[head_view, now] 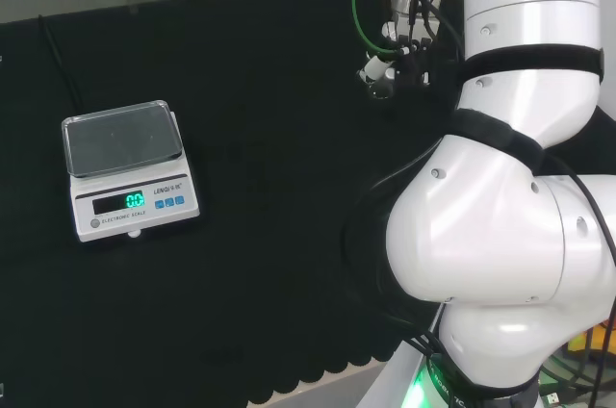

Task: Pick up the beaker.

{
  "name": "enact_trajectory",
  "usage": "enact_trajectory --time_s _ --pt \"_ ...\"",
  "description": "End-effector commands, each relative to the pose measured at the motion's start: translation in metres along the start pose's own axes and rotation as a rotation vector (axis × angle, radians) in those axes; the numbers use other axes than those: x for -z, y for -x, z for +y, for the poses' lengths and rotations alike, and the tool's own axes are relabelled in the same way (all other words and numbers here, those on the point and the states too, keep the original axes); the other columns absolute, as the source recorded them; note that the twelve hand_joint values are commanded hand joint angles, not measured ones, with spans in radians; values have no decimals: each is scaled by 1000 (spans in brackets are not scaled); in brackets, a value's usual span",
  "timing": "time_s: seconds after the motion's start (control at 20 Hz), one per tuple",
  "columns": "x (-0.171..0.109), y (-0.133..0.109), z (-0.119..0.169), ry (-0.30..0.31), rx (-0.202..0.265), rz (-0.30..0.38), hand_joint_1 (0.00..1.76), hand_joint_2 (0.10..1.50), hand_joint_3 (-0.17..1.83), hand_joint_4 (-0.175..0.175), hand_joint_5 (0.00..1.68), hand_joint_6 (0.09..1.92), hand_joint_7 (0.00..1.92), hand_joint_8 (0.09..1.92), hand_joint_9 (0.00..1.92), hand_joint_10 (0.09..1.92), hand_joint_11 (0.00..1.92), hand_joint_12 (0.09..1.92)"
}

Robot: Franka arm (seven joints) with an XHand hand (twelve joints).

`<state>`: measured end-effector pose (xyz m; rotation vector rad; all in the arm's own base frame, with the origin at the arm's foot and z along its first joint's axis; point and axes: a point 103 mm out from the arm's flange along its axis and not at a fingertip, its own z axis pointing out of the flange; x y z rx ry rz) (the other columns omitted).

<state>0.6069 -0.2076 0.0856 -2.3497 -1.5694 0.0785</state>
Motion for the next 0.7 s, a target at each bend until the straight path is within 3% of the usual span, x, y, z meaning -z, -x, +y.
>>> enact_trajectory --time_s 0.05,0.15,0.4,0.7 --pt "14 -13 4 48 -11 5 1169 928 609 -49 773 1365 797 1539 1121 1360 1216 1228" --pt "22 -19 3 56 -6 3 1181 897 682 -34 778 1380 828 1554 1133 1383 1210 1264" --pt "55 -30 -8 83 24 22 1191 852 770 -37 794 1389 851 1574 1152 1395 1206 1290" --pt "77 -35 -22 107 27 25 1194 835 802 -41 799 1394 861 1577 1160 1395 1206 1296"
